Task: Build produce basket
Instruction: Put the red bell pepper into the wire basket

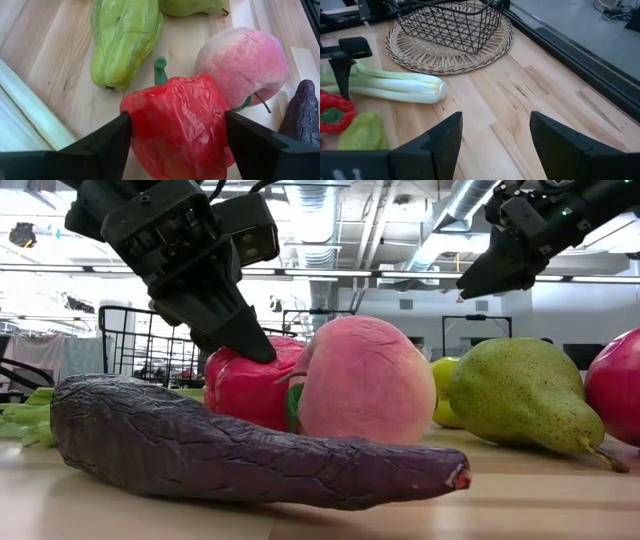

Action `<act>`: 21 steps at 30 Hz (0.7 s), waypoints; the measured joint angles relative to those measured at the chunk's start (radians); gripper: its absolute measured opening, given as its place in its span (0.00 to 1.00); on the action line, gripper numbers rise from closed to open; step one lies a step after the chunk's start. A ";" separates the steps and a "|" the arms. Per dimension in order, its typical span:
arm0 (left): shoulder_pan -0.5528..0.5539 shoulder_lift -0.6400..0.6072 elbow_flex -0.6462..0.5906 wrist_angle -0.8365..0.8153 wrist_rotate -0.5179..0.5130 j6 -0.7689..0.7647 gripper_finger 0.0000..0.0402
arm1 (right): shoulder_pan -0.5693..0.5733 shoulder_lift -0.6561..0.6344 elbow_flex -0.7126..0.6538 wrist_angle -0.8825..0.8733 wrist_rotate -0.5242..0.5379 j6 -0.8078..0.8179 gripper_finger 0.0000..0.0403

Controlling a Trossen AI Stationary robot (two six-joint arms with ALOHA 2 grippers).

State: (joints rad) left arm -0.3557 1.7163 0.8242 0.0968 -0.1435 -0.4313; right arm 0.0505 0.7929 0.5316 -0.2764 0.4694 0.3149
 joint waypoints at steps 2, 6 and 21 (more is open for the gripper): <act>0.000 0.000 0.000 -0.001 -0.001 -0.001 0.64 | 0.000 0.000 0.000 0.000 0.000 -0.001 0.63; 0.000 0.001 -0.002 0.011 -0.003 -0.013 0.63 | 0.000 0.000 0.000 0.000 0.000 -0.001 0.63; 0.030 0.007 0.111 -0.082 0.004 0.027 0.63 | 0.000 0.000 0.000 0.000 0.001 -0.001 0.63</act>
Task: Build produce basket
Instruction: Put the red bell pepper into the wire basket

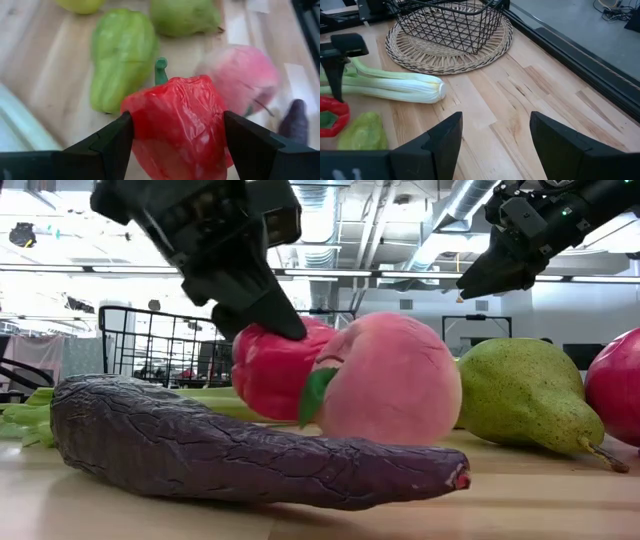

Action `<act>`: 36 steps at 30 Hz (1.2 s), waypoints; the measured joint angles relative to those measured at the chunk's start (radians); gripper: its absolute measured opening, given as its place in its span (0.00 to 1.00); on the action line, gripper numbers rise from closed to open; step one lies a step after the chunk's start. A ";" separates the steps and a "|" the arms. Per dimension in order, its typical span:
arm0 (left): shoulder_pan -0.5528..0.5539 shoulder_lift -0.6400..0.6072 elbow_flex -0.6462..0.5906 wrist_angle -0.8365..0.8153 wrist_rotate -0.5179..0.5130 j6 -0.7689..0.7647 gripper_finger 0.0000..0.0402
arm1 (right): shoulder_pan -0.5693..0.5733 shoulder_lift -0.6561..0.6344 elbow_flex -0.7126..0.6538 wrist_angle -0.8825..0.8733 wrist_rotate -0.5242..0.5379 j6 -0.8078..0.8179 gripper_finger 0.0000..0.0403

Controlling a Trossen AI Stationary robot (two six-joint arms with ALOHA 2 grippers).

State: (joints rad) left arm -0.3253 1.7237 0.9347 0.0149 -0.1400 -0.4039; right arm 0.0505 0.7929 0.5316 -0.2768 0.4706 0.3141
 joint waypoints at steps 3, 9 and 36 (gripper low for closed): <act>0.020 0.000 0.023 -0.030 -0.003 0.010 0.63 | 0.000 0.000 0.000 0.000 0.000 0.000 0.63; 0.055 -0.002 0.066 -0.111 -0.003 0.019 0.63 | 0.000 0.000 0.000 -0.004 0.001 0.000 0.63; 0.199 -0.514 0.091 -0.421 -0.397 0.183 0.65 | -0.001 0.000 0.000 -0.008 0.001 0.000 0.63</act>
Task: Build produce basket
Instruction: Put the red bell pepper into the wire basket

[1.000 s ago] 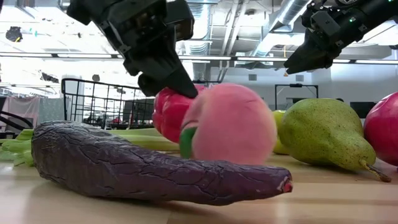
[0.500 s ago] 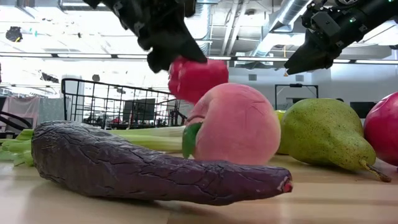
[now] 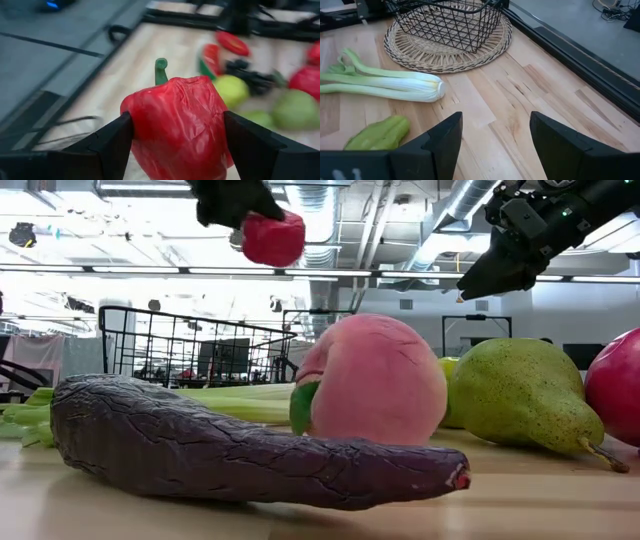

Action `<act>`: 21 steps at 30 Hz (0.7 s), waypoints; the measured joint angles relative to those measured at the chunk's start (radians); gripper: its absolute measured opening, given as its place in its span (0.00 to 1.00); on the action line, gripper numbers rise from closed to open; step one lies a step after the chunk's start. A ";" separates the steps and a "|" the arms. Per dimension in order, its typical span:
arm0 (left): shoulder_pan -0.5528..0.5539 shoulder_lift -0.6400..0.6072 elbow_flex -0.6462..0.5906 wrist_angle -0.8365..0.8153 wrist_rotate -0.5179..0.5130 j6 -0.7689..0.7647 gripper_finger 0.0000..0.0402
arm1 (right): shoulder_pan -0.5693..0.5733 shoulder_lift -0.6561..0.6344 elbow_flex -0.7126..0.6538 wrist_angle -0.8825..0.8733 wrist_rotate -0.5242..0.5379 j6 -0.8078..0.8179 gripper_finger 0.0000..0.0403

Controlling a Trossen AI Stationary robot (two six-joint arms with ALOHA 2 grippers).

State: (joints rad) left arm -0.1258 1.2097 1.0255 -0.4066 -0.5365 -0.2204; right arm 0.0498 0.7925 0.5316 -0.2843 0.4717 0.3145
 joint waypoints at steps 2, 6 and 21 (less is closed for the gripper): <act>0.018 -0.043 0.000 -0.039 -0.068 0.011 0.65 | 0.000 0.000 0.000 0.001 0.000 0.000 0.63; 0.070 -0.106 0.000 -0.125 -0.153 0.012 0.65 | 0.000 0.000 0.000 0.001 0.000 0.000 0.63; 0.311 -0.097 -0.050 -0.213 -0.048 -0.030 0.65 | 0.000 0.000 0.000 0.001 0.000 0.000 0.63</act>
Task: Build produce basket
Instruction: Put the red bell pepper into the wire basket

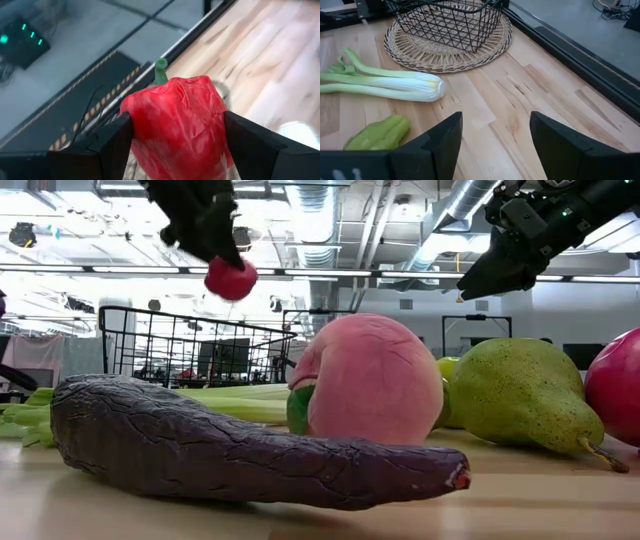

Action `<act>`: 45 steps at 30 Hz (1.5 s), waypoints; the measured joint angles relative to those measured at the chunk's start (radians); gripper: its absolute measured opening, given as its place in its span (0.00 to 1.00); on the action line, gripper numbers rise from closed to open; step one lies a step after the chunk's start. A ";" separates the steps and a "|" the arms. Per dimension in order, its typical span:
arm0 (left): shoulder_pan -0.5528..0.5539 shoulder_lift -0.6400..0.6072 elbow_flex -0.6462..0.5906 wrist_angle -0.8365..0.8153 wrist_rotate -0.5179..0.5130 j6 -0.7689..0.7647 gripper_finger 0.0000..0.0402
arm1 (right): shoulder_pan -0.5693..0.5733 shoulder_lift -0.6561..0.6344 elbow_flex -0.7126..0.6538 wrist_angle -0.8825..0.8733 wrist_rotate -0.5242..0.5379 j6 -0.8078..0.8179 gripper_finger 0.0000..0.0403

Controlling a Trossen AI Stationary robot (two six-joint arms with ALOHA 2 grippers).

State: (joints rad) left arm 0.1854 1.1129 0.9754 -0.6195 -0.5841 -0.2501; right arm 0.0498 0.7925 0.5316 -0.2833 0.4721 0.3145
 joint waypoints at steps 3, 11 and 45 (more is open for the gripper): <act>0.065 0.002 -0.019 -0.002 0.052 -0.005 0.66 | 0.000 0.000 0.000 0.000 0.000 0.000 0.63; 0.211 0.002 -0.025 0.005 0.109 -0.008 0.66 | 0.000 0.000 0.000 0.000 0.000 0.000 0.63; 0.300 0.203 -0.025 0.068 0.135 -0.156 0.66 | 0.000 0.000 0.000 -0.001 0.000 -0.009 0.63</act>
State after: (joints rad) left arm 0.4854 1.3163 0.9501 -0.5517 -0.4495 -0.4060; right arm 0.0494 0.7925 0.5312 -0.2843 0.4723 0.3058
